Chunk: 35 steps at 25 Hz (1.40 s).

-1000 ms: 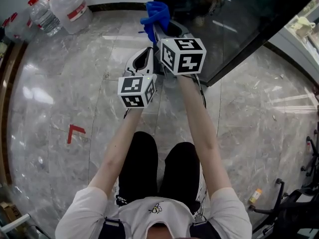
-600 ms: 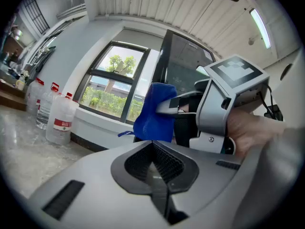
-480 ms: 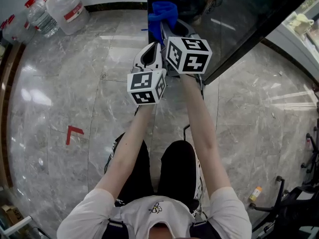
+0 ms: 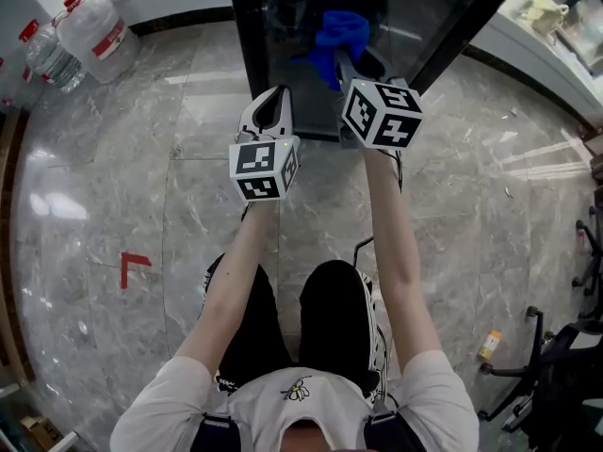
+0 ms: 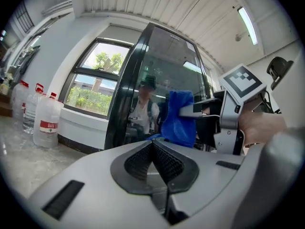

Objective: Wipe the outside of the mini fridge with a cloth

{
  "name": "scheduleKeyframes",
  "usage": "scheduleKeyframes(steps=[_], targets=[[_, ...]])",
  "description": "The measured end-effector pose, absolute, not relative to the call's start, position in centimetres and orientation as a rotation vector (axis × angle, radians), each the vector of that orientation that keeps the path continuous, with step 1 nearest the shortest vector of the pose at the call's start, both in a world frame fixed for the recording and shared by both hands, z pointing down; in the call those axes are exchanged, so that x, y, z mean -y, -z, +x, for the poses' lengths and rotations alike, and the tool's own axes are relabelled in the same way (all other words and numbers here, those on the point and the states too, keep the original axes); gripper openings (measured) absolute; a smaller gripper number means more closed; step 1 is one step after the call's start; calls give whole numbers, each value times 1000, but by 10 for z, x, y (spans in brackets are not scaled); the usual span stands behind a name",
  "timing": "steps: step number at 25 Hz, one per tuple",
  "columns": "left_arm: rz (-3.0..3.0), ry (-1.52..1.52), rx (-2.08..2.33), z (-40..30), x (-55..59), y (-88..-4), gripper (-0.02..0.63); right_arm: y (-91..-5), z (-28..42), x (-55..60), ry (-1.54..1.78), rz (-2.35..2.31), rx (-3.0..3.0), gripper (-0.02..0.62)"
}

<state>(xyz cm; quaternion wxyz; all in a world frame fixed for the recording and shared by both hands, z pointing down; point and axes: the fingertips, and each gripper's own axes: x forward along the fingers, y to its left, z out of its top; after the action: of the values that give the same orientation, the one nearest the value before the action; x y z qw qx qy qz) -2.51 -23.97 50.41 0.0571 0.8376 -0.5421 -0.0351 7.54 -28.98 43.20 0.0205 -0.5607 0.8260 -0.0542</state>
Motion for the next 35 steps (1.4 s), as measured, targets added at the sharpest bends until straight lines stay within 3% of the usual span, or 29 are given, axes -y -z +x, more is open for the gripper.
scheduleKeyframes(steps=[20, 35], targets=[[2557, 46, 1619, -3, 241, -523, 3, -439, 237, 266, 149, -2099, -2314, 81], [2539, 85, 1640, -14, 247, -519, 3, -448, 291, 253, 176, -2203, -2220, 80]])
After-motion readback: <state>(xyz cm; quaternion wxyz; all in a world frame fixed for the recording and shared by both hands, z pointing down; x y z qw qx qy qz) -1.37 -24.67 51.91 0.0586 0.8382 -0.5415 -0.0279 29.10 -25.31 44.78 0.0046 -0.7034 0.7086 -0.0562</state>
